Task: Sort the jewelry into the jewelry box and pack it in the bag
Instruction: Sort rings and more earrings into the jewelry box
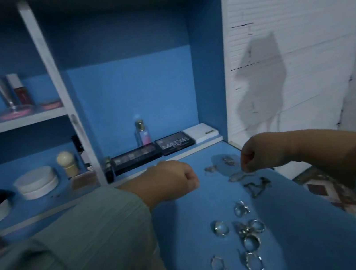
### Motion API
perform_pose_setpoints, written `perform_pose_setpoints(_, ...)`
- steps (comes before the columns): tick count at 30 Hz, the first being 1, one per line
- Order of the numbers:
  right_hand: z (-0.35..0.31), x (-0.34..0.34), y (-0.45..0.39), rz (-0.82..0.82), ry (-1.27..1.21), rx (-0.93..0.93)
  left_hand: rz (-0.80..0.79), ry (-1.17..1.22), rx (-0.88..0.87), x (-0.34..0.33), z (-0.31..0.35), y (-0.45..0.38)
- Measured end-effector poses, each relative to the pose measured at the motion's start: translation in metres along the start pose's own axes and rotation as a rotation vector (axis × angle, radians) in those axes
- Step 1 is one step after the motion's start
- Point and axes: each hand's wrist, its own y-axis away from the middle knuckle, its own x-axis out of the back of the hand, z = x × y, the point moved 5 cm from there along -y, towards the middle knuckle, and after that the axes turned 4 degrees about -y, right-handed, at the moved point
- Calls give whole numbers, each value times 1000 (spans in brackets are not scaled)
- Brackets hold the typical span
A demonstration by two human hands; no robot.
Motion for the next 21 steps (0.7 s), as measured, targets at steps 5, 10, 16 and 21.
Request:
perform_pose_setpoints(5, 33, -14, -14, -4, -25, -15, 10, 25, -34, -14, 16, -40)
perform_pose_setpoints(10, 41, -19, -27, 53, -22, 3, 75, 41, 5, -26, 19, -69)
perform_pose_setpoints(16, 34, -14, -34, 69, 82, 34, 172, 158, 58, -24, 17, -86)
perform_pose_setpoints(21, 28, -11, -39, 98, 137, 28, 134, 199, 141, -23, 21, -94)
